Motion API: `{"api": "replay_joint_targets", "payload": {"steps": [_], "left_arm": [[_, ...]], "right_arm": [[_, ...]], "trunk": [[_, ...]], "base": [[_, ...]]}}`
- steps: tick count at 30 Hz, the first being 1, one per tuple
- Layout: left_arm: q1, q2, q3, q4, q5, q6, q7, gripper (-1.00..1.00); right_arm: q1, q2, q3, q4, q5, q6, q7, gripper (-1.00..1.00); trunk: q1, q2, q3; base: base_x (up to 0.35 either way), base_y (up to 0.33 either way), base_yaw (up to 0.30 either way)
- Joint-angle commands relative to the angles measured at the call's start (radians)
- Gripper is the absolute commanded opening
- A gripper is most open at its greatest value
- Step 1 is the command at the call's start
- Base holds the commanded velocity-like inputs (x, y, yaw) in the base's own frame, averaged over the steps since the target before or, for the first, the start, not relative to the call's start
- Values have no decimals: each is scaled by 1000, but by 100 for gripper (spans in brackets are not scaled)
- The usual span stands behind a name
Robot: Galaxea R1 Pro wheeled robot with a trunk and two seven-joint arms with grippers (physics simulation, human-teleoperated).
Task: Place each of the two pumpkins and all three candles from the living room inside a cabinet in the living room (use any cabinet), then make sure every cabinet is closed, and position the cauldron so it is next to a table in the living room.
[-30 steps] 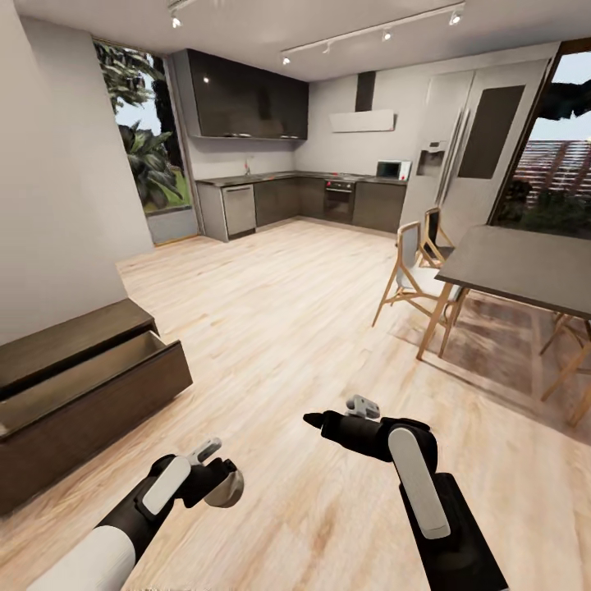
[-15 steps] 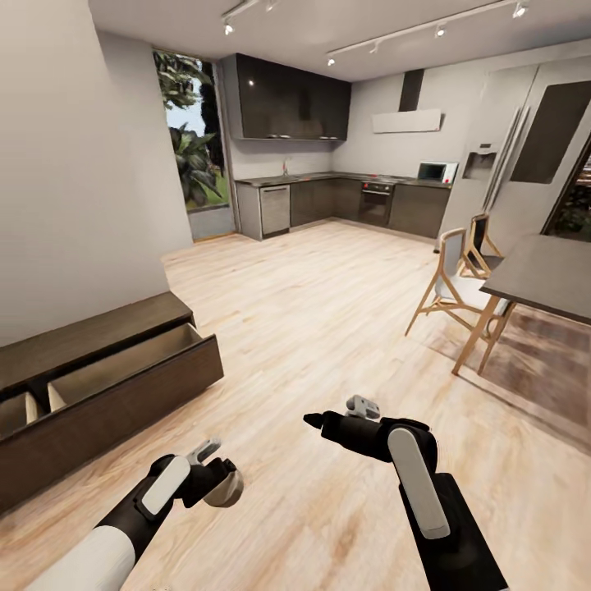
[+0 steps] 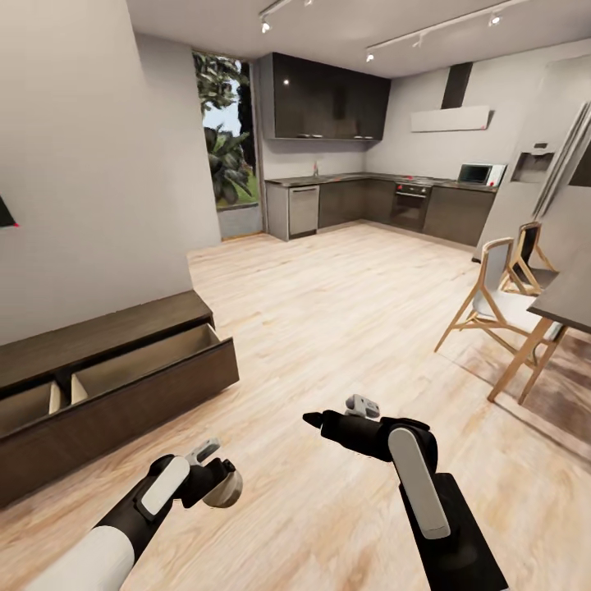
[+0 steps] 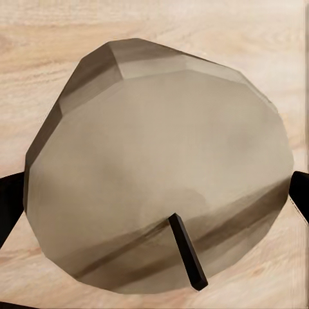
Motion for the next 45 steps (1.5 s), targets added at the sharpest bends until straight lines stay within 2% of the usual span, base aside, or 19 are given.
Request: {"api": "replay_joint_targets", "payload": {"steps": [1, 28, 42, 45], "left_arm": [[-1, 1, -6, -2, 10, 0, 11, -100], [-1, 1, -7, -2, 10, 0, 11, -100], [-1, -1, 0, -3, 11, 0, 11, -100], [-1, -1, 1, -2, 11, 0, 11, -100]], "right_arm": [[-1, 0, 0, -2, -10, 2, -9, 100], [-1, -1, 3, -1, -9, 2, -17, 100], [-1, -1, 4, 1, -10, 3, -17, 100], [-1, -1, 15, 1, -9, 3, -17, 100]], "trunk": [[0, 0, -1], [0, 0, -1], [0, 0, -1], [-11, 21, 8]], "base": [[248, -206, 31], [244, -188, 255], [20, -5, 274], [0, 0, 274]]}}
